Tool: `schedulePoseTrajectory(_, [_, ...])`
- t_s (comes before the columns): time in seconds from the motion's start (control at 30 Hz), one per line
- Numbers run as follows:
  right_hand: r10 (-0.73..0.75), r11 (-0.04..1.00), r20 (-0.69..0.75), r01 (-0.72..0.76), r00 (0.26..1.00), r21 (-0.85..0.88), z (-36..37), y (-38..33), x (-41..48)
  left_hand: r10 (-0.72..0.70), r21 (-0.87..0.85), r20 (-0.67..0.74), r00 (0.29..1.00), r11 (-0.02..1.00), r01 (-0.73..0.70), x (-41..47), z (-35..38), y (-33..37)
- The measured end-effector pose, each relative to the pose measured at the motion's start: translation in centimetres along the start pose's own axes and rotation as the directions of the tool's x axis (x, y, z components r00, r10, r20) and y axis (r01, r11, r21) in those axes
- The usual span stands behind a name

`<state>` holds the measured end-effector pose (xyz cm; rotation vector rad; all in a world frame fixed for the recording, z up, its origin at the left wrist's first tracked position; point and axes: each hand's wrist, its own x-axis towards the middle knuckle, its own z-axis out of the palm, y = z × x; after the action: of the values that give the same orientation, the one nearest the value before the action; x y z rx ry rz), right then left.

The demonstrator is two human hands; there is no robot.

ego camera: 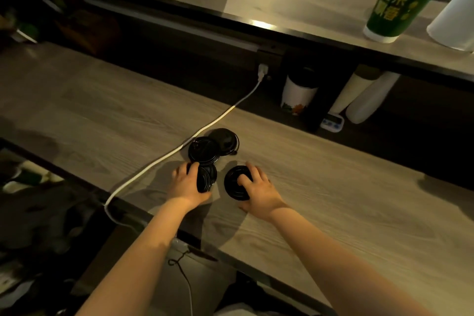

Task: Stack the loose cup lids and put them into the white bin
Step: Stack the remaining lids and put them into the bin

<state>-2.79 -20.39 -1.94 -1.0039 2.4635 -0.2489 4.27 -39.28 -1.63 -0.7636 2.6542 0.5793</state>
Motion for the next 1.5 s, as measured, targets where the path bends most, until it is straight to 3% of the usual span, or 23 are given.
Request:
schedulePoseTrajectory(0.17, [0.064,0.995,-0.013,-0.063,0.998,0.080,-0.4,-0.5,1.7,-0.015,-0.066,0.012,1.000,0.998,0.016,-0.2,-0.3,0.2])
schedulePoseTrajectory(0.3, [0.071,0.997,-0.029,-0.070,0.997,0.026,-0.1,-0.4,2.5,-0.002,-0.046,-0.075,0.997,0.999,-0.001,-0.8,-0.9,0.6])
schedulePoseTrajectory(0.4, [0.051,0.978,-0.128,-0.024,0.990,0.206,-0.3,0.1,2.2,0.031,-0.011,-0.184,0.982,0.999,-0.034,-1.5,-1.4,1.4])
schedulePoseTrajectory(0.5, [0.131,0.903,-0.274,-0.001,0.953,0.430,-1.6,0.8,1.1,-0.041,-0.274,-0.269,0.962,0.961,-0.036,-1.9,-2.0,3.1])
schedulePoseTrajectory(0.57, [0.244,0.796,-0.315,-0.004,0.917,0.605,-3.1,1.3,0.1,-0.114,-0.461,-0.247,0.962,0.887,-0.013,-2.1,-2.3,4.4])
schedulePoseTrajectory(0.63, [0.336,0.597,-0.267,0.015,0.903,0.802,-4.8,1.5,-1.0,-0.154,-0.606,-0.190,0.970,0.795,0.007,-2.2,-2.4,5.8])
schedulePoseTrajectory(0.7, [0.353,0.370,-0.185,0.045,0.917,0.928,-6.4,1.5,-2.0,-0.196,-0.786,-0.094,0.976,0.616,0.048,-2.4,-2.2,7.5])
schedulePoseTrajectory(0.77, [0.287,0.276,-0.155,0.073,0.945,0.958,-7.2,1.4,-2.6,-0.229,-0.918,0.025,0.973,0.381,0.114,-2.5,-1.5,9.0])
schedulePoseTrajectory(0.83, [0.221,0.323,-0.181,0.103,0.958,0.941,-7.2,1.4,-2.9,-0.253,-0.975,0.114,0.961,0.159,0.158,-2.5,-0.7,10.2])
schedulePoseTrajectory(0.93, [0.231,0.378,-0.200,0.102,0.952,0.920,-6.8,1.5,-3.4,-0.238,-0.976,0.218,0.946,-0.057,0.210,-2.7,-0.1,11.2])
schedulePoseTrajectory(1.0, [0.220,0.564,-0.249,0.085,0.943,0.821,-6.2,1.9,-3.7,-0.207,-0.954,0.281,0.937,-0.170,0.249,-2.9,-0.2,11.7])
schedulePoseTrajectory(1.1, [0.139,0.762,-0.291,0.086,0.947,0.642,-5.7,1.9,-4.0,-0.120,-0.937,0.315,0.941,-0.197,0.289,-3.5,-0.6,12.1])
schedulePoseTrajectory(1.23, [0.043,0.814,-0.276,0.127,0.960,0.566,-5.9,1.5,-4.1,0.003,-0.852,0.419,0.908,-0.346,0.394,-4.2,-0.7,11.8])
schedulePoseTrajectory(1.3, [0.002,0.825,-0.257,0.143,0.966,0.546,-6.0,1.7,-4.1,0.031,-0.840,0.415,0.909,-0.371,0.396,-4.2,-0.8,11.2])
schedulePoseTrajectory(1.37, [-0.059,0.847,-0.227,0.169,0.972,0.504,-6.0,1.9,-4.1,0.087,-0.851,0.393,0.916,-0.344,0.398,-4.3,-0.6,10.4])
schedulePoseTrajectory(1.5, [-0.155,0.908,-0.206,0.221,0.966,0.356,-5.7,2.0,-3.5,0.190,-0.915,0.322,0.928,-0.188,0.356,-4.5,-0.5,9.3])
